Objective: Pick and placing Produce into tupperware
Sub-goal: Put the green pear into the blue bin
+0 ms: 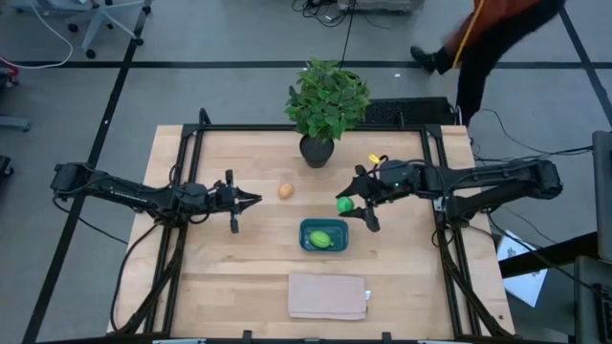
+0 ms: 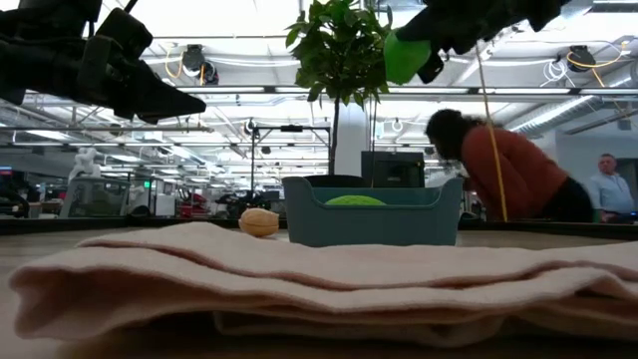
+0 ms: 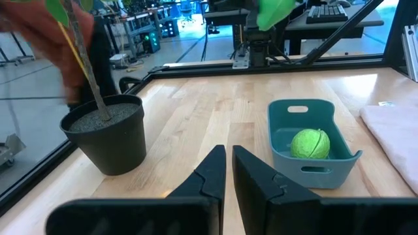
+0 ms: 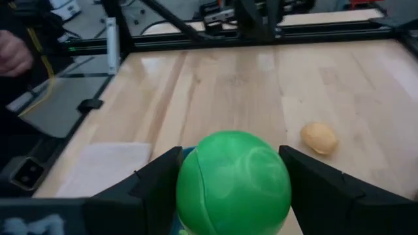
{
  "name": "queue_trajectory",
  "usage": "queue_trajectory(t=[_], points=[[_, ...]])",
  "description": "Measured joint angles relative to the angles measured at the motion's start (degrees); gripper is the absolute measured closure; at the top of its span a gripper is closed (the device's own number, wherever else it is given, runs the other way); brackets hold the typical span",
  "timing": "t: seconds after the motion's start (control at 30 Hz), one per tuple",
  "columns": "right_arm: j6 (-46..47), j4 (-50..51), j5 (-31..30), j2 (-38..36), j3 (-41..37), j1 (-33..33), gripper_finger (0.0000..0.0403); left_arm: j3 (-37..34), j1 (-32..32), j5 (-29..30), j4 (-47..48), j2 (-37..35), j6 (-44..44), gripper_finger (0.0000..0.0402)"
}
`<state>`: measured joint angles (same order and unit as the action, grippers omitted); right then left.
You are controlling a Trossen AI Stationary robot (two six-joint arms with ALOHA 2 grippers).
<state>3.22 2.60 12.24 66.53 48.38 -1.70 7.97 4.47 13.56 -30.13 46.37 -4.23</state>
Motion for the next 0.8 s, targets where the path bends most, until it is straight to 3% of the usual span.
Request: queue_trajectory(t=[0.37,0.8], points=[[-0.8,-0.5,0.1,5.7,6.5,3.0,0.0167,0.0,0.0,0.0,0.0,0.0,0.0,0.0369],[-2.6,4.5,1.7,11.3,6.6,3.0,0.0167,0.0,0.0,0.0,0.1,0.0,0.0,0.0369]])
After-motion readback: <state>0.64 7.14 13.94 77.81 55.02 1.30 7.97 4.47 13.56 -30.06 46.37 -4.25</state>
